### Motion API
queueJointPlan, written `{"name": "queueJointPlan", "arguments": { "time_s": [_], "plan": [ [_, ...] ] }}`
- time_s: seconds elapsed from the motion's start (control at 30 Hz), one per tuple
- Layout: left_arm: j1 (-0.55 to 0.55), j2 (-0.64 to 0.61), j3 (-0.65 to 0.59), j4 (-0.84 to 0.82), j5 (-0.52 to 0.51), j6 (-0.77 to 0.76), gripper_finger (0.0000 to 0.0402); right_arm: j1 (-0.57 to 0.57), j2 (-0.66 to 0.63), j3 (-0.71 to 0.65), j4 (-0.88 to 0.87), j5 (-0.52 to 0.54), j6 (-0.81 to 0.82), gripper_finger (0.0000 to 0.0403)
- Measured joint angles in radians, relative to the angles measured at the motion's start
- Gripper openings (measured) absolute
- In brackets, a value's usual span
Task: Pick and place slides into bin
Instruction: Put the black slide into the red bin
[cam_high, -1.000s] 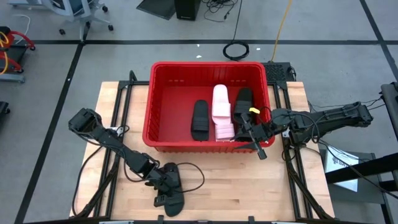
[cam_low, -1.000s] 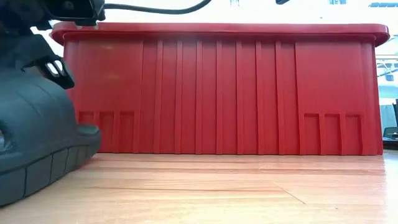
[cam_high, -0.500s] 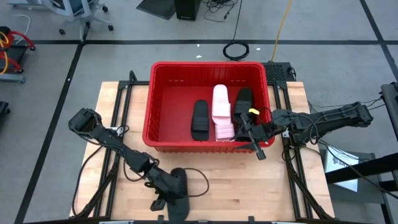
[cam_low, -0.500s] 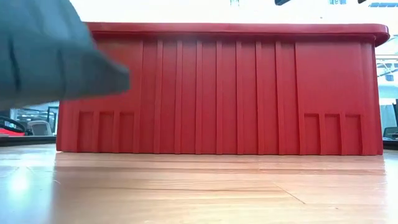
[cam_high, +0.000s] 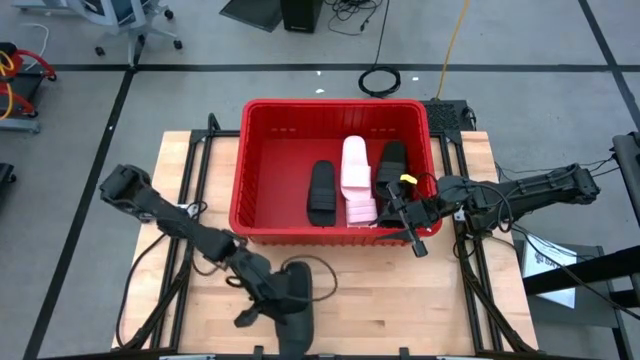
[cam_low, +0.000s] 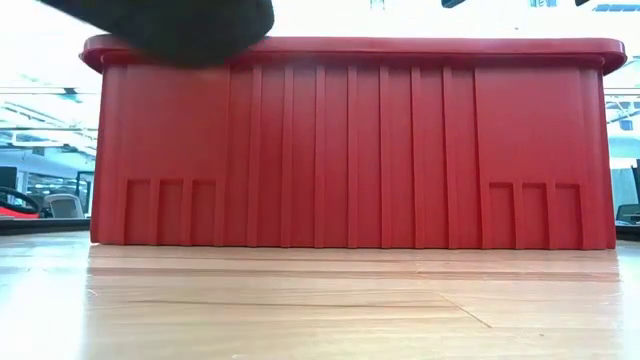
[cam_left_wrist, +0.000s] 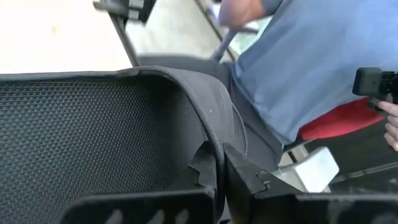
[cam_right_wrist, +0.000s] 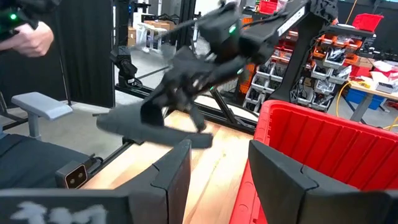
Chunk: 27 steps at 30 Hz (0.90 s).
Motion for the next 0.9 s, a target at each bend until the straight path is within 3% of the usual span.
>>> {"name": "queueJointPlan", "arguments": {
  "time_s": [0.27,0.43,0.67,0.9],
  "plan": [
    [0.076,-0.226,0.0,-0.128,-0.006,0.097,0.0005,0.0,0.0,0.0,0.0,0.0,0.002,0.015],
    [0.141,-0.342,0.051,-0.315,-0.057,0.183,0.0007,0.0,0.0,0.0,0.0,0.0,0.0,0.015],
    [0.253,-0.382,0.231,-0.603,-0.101,0.359,0.0008,0.0,0.0,0.0,0.0,0.0,-0.005,0.015],
    [0.38,-0.382,0.398,-0.768,-0.127,0.5,0.0008,0.0,0.0,0.0,-0.008,0.0,-0.006,0.015]
  ]
}}
